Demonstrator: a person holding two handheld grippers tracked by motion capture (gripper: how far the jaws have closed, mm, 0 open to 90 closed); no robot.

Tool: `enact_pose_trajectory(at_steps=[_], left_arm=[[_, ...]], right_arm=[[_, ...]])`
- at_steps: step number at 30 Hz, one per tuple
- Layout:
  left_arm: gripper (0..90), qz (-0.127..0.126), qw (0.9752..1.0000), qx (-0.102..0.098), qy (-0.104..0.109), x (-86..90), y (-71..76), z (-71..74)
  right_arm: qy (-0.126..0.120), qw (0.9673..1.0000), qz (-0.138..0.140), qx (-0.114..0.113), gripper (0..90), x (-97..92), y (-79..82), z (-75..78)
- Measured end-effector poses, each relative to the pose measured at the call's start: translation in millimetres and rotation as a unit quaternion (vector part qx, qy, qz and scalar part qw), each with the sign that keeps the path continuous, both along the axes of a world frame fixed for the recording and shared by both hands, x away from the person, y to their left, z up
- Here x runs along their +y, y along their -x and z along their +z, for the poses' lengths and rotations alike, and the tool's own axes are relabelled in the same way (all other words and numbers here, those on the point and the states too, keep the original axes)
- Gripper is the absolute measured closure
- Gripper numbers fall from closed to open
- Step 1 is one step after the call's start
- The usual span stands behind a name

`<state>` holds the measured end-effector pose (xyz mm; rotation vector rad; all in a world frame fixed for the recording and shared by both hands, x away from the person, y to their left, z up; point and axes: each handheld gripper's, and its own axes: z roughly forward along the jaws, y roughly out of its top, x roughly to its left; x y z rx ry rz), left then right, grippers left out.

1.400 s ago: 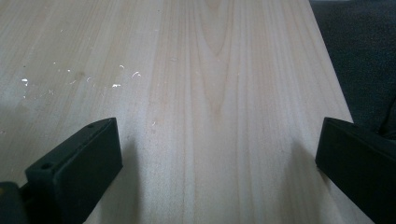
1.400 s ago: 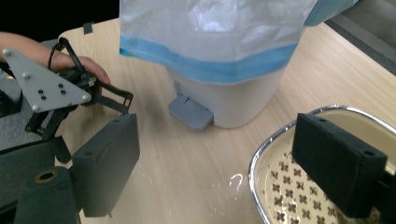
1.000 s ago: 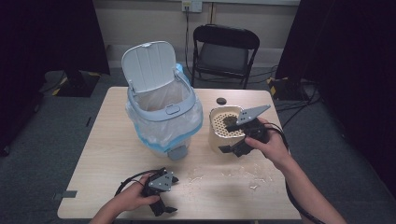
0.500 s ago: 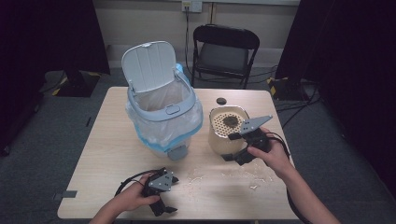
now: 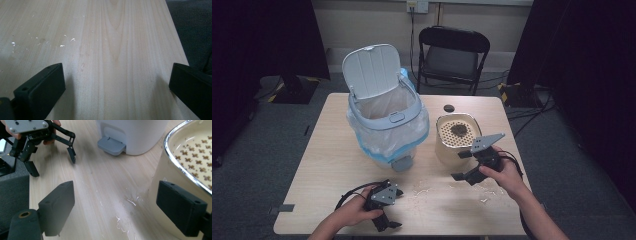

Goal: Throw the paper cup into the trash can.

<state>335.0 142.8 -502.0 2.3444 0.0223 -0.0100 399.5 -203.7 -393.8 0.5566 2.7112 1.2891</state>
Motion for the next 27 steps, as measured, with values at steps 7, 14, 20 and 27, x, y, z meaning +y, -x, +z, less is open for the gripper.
enact_pose_trajectory(at_steps=[7, 14, 20, 27], left_arm=[[0.0, 0.000, 1.0000, 0.000, 0.000, 0.0, 0.0, 0.0], [0.0, 0.000, 1.0000, 0.000, 0.000, 0.0, 0.0, 0.0], [0.0, 0.000, 1.0000, 0.000, 0.000, 0.0, 0.0, 0.0], [0.0, 0.000, 1.0000, 0.000, 0.000, 0.0, -0.1, 0.0]], right_arm=[[0.006, 1.0000, -0.004, 0.003, 14.6, -5.2, 5.7, -11.9], [0.006, 0.9999, -0.002, 0.008, 14.6, -8.5, 13.4, -26.4], [0.002, 0.9998, -0.006, 0.016, 14.6, -11.9, 17.8, -38.5], [0.010, 0.9995, -0.005, 0.030, 14.6, -13.5, 24.8, -55.3]])
